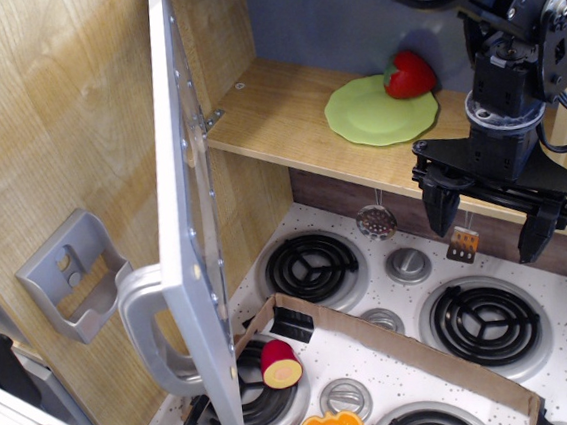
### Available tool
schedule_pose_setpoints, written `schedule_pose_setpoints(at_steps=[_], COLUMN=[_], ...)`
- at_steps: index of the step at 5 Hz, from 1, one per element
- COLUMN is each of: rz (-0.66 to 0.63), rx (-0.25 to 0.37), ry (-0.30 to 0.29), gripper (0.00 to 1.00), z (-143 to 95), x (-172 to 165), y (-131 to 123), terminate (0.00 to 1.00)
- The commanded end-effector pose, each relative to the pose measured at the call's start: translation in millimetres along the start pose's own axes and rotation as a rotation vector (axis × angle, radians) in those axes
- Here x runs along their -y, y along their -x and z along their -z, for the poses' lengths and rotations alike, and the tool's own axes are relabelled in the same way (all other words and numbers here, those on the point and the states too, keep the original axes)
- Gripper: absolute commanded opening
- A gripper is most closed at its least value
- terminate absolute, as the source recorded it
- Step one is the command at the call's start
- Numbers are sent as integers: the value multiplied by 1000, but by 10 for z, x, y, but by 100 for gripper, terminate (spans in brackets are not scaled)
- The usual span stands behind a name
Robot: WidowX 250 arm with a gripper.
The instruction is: Close microwave
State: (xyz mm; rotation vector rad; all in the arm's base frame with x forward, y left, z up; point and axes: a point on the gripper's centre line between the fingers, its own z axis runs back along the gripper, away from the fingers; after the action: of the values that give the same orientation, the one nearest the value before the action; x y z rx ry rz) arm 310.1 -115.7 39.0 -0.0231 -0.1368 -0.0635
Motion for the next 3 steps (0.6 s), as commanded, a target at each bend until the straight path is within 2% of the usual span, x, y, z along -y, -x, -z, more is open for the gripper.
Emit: schedule_pose_setpoints(at_steps=[1,3], rz=[0,68], rx=[0,35], ry=[0,-77], gripper=[100,100], z=[0,-407], x=[0,-55], y=[0,161], terminate=[0,0])
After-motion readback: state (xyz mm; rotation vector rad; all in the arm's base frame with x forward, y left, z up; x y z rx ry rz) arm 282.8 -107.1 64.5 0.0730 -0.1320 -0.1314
